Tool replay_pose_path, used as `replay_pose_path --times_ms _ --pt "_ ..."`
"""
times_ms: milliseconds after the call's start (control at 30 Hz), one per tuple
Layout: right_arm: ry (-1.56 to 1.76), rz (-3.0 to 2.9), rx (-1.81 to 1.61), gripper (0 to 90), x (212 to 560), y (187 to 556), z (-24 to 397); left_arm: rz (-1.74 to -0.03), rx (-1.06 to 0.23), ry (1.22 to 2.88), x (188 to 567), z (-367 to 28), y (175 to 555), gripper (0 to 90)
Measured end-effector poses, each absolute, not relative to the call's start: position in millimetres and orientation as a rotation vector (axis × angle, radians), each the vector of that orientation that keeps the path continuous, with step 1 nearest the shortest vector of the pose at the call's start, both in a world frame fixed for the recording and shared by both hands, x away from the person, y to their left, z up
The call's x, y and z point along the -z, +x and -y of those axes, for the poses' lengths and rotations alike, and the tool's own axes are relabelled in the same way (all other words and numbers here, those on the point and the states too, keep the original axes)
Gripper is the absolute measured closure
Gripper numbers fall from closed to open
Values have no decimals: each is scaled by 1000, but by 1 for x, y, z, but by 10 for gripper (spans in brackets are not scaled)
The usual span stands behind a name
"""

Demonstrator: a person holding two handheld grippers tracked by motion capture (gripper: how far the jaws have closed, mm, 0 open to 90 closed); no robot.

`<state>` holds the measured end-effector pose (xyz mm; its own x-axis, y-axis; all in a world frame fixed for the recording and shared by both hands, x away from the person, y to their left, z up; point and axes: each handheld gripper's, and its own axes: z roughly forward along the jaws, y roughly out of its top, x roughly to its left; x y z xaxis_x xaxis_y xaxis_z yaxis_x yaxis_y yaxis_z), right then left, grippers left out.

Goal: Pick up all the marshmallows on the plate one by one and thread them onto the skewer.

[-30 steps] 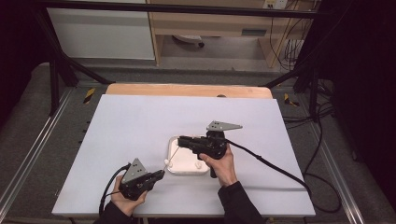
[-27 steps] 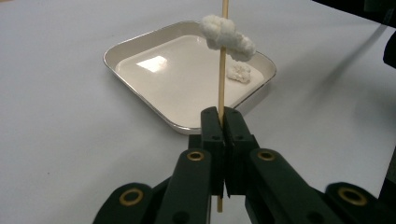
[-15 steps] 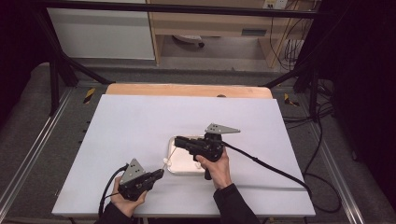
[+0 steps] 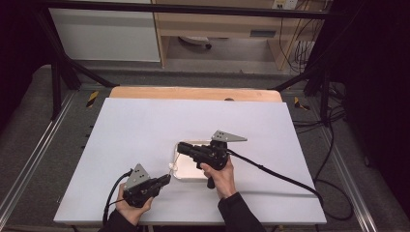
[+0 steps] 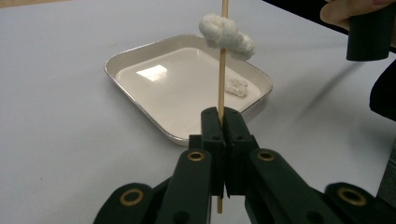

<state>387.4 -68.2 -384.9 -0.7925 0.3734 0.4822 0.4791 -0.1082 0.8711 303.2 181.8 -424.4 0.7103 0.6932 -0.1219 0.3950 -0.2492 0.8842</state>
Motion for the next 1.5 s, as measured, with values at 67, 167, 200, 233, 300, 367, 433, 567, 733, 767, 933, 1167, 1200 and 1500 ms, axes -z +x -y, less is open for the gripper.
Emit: replay_pose_path --times_ms 67,167,200,233,300,367,433,567,733,767,933,1167,1200,1500 --pt "-979 2033 2067 821 386 387 68 -847 -363 1876 424 -181 303 888" --pt "-982 2033 2066 821 387 386 67 -848 -367 1870 424 -182 303 888" --pt "-984 2027 2067 821 387 385 67 -848 -366 1868 424 -182 303 888" --pt "-984 2026 2069 822 387 385 67 -844 -368 1867 424 -182 303 888" --pt "-979 2025 2068 822 387 385 67 -841 -370 1867 424 -181 303 888" --pt "-977 2027 2067 823 387 385 67 -837 -370 1864 423 -181 303 888" --pt "-969 2025 2072 823 387 384 67 -836 -368 1862 423 -181 303 888" --pt "-967 2021 2073 825 388 383 66 -835 -368 1863 423 -181 303 888" --pt "-967 2018 2071 827 391 383 65 -840 -371 1859 422 -181 303 888" --pt "-967 2017 2068 827 391 383 65 -840 -370 1859 422 -181 303 888" --pt "-908 2047 1921 824 409 379 51 -827 -425 1828 411 -179 306 889" --pt "-915 2093 1923 779 410 378 47 -804 -386 1836 416 -182 310 888" --pt "-914 2107 1930 733 408 378 48 -805 -394 1846 417 -182 310 887" --pt "-987 2279 1927 403 389 381 67 -817 -377 1846 421 -189 312 886"
